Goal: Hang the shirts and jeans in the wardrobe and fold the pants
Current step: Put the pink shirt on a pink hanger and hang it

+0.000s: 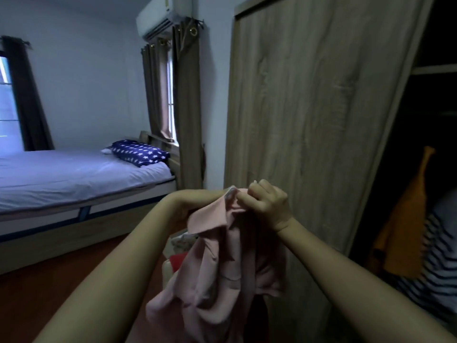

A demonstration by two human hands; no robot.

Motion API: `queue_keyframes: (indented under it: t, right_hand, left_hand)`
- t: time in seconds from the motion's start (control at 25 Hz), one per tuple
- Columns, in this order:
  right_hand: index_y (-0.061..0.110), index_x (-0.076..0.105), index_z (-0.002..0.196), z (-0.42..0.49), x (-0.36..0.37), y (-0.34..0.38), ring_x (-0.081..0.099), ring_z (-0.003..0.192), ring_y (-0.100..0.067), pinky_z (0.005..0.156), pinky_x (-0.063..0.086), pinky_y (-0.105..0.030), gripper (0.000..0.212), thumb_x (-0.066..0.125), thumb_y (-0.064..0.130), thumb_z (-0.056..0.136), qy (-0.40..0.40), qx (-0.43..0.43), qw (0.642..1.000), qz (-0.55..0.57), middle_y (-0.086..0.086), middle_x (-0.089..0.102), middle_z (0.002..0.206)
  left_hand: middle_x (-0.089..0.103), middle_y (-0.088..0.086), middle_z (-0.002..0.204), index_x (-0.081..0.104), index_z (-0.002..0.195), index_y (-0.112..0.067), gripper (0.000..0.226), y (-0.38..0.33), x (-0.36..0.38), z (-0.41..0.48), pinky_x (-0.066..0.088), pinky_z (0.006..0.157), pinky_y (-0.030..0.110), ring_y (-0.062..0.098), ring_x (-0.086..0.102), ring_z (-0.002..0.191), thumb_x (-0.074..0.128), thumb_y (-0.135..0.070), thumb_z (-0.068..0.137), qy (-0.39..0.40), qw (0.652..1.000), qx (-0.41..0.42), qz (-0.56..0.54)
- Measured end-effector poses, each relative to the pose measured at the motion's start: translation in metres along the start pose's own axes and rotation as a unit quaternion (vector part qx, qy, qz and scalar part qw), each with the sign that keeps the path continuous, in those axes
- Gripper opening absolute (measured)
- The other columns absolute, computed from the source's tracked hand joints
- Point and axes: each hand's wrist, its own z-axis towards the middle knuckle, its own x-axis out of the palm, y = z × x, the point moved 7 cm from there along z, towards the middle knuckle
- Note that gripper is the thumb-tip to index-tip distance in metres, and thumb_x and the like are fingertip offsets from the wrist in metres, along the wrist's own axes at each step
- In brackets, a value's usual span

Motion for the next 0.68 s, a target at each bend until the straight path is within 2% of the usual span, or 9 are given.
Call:
queue_keyframes:
  t: [0.08,0.16,0.24,0.32,0.36,0.44,0.52,0.6,0.68]
  right_hand:
    - [0.025,0.059,0.076,-0.007,-0.018,-0.012,0.043,0.047,-0.016,0.04,0.028,-0.026,0.018,0.057,0.01,0.086,0.024,-0.006,0.999,-0.026,0.003,0.046,0.053]
    - [0.026,0.062,0.08,-0.011,-0.032,-0.023,0.042,0.053,-0.016,0.043,0.028,-0.026,0.015,0.061,0.011,0.082,0.058,-0.002,0.998,-0.023,0.003,0.049,0.059]
    - [0.025,0.057,0.097,-0.021,-0.046,-0.034,0.048,0.064,-0.016,0.046,0.035,-0.026,0.019,0.06,0.025,0.079,0.155,0.003,0.986,0.058,0.004,0.051,0.08]
    - [0.022,0.051,0.112,-0.03,-0.061,-0.046,0.056,0.083,-0.017,0.058,0.044,-0.025,0.048,0.06,0.047,0.073,0.289,0.054,0.937,0.191,0.005,0.048,0.104]
    - [0.022,0.047,0.114,-0.032,-0.071,-0.052,0.057,0.088,-0.016,0.064,0.046,-0.026,0.056,0.061,0.056,0.071,0.325,0.101,0.911,0.231,0.006,0.047,0.11]
    - [0.018,0.044,0.111,-0.031,-0.088,-0.073,0.052,0.089,-0.015,0.072,0.046,-0.029,0.059,0.062,0.058,0.072,0.292,0.225,0.899,0.238,0.003,0.042,0.11]
    - [0.01,0.042,0.11,-0.03,-0.093,-0.101,0.048,0.092,-0.014,0.078,0.04,-0.021,0.058,0.068,0.046,0.074,0.227,0.366,0.885,0.175,-0.003,0.038,0.11]
    - [0.007,0.035,0.112,-0.04,-0.083,-0.116,0.052,0.091,-0.015,0.075,0.04,-0.019,0.06,0.075,0.032,0.075,0.301,0.48,0.798,0.208,-0.007,0.042,0.111]
    - [0.013,0.033,0.112,-0.06,-0.077,-0.111,0.06,0.088,-0.017,0.077,0.052,-0.03,0.061,0.077,0.03,0.074,0.412,0.504,0.695,0.306,-0.007,0.053,0.111]
  left_hand:
    - [0.068,-0.001,0.079,0.071,0.089,-0.014,0.028,-0.018,0.013,-0.001,0.049,0.064,0.023,0.01,0.06,0.069,0.063,-0.04,0.087,0.069,0.994,0.018,0.084]
    - [0.069,0.001,0.074,0.074,0.08,-0.015,0.008,-0.034,0.023,0.003,0.05,0.058,0.022,0.009,0.061,0.063,0.069,-0.02,0.084,0.092,0.989,0.056,0.104]
    - [0.07,0.002,0.072,0.074,0.078,-0.019,0.01,-0.065,0.025,0.005,0.05,0.058,0.025,0.011,0.062,0.062,0.071,-0.009,0.078,0.0,0.981,0.146,0.131]
    - [0.073,0.006,0.078,0.075,0.086,-0.018,0.018,-0.099,0.027,0.0,0.052,0.062,0.029,0.012,0.063,0.067,0.071,-0.006,0.072,-0.102,0.962,0.233,0.097]
    - [0.073,0.005,0.081,0.075,0.088,-0.018,0.022,-0.113,0.031,-0.005,0.053,0.064,0.028,0.012,0.064,0.07,0.071,-0.006,0.07,-0.139,0.95,0.265,0.087]
    - [0.073,0.001,0.082,0.074,0.087,-0.018,0.025,-0.139,0.049,-0.017,0.053,0.069,0.028,0.011,0.066,0.076,0.071,-0.008,0.064,-0.166,0.929,0.309,0.118]
    - [0.072,-0.002,0.078,0.074,0.084,-0.017,0.025,-0.151,0.074,-0.025,0.054,0.07,0.028,0.01,0.066,0.076,0.072,-0.011,0.06,-0.146,0.92,0.334,0.141]
    - [0.07,-0.002,0.075,0.074,0.083,-0.018,0.023,-0.158,0.089,-0.027,0.052,0.068,0.024,0.009,0.064,0.074,0.074,-0.009,0.062,-0.154,0.924,0.324,0.131]
    - [0.067,-0.001,0.074,0.071,0.082,-0.022,0.024,-0.164,0.088,-0.029,0.051,0.066,0.022,0.011,0.062,0.071,0.076,-0.006,0.064,-0.179,0.934,0.298,0.086]
